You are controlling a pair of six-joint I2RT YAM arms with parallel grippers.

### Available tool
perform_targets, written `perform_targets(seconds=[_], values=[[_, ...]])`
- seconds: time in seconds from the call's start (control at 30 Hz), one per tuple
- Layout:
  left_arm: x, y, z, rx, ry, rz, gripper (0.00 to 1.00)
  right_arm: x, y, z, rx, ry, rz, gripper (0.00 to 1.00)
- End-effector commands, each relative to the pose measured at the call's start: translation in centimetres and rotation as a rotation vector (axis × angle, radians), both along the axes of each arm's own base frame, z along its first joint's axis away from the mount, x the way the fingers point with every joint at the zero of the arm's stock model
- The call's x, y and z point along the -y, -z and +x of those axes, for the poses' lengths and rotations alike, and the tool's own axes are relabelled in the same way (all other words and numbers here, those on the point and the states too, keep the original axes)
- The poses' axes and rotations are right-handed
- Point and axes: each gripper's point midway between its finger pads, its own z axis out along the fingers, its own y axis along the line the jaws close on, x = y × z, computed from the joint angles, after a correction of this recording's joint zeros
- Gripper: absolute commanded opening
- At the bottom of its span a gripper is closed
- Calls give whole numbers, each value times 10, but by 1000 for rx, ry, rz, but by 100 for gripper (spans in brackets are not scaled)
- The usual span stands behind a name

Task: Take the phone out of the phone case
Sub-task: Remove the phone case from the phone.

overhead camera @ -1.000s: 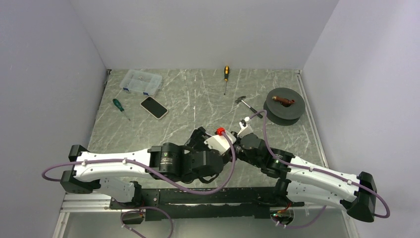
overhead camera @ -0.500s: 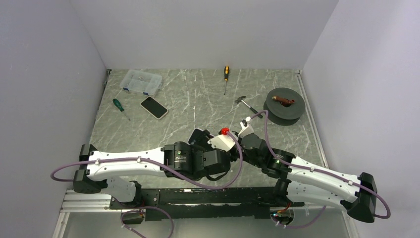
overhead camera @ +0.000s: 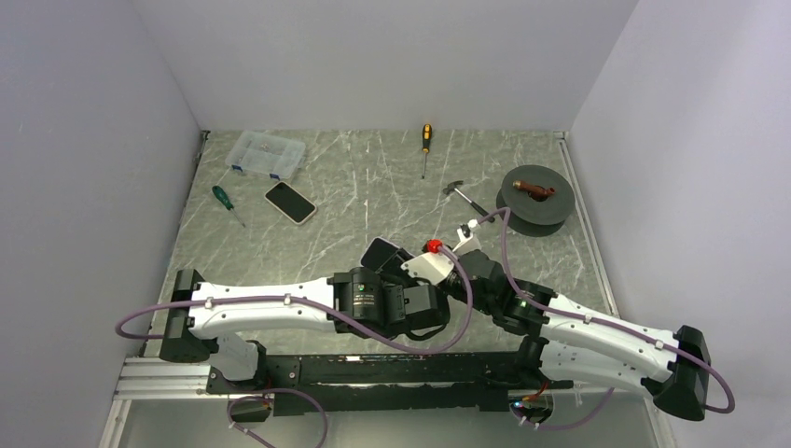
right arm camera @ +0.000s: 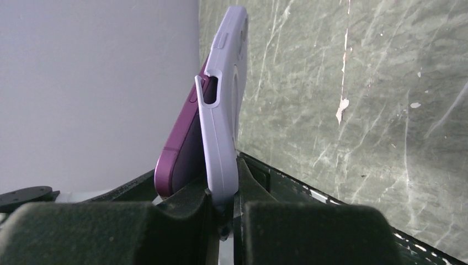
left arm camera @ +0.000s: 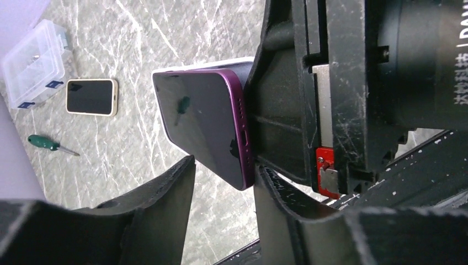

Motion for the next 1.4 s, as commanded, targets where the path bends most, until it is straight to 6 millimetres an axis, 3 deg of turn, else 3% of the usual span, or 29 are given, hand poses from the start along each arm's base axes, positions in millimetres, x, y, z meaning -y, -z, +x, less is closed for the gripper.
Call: perform_targets(seconds=[0.0,0.4,0.67,0.7,0.97,1.07,1.2,1.3,1.37], values=[[6,-15,14,80,-23,13,45,-11,-64,-4,70,-33,211,0],[24,-13,20,114,3,69,31,-9,-65,-8,73,-45,210,0],[28,-12,19,111,23,55,8,-5,-62,-7,79,-37,187,0],[28,-13,19,111,25,50,0,-4,-61,-7,79,-36,187,0],[25,-19,19,109,13,30,1,-5,-59,-8,74,-41,191,0],[26,-18,19,109,8,37,15,-6,-61,-8,77,-43,192,0],[30,-15,19,104,21,43,24,-6,-63,-8,79,-44,192,0],[35,-11,18,96,39,48,24,-6,-65,-9,81,-49,193,0],[38,-10,17,87,53,48,15,-7,-66,-9,83,-54,193,0]])
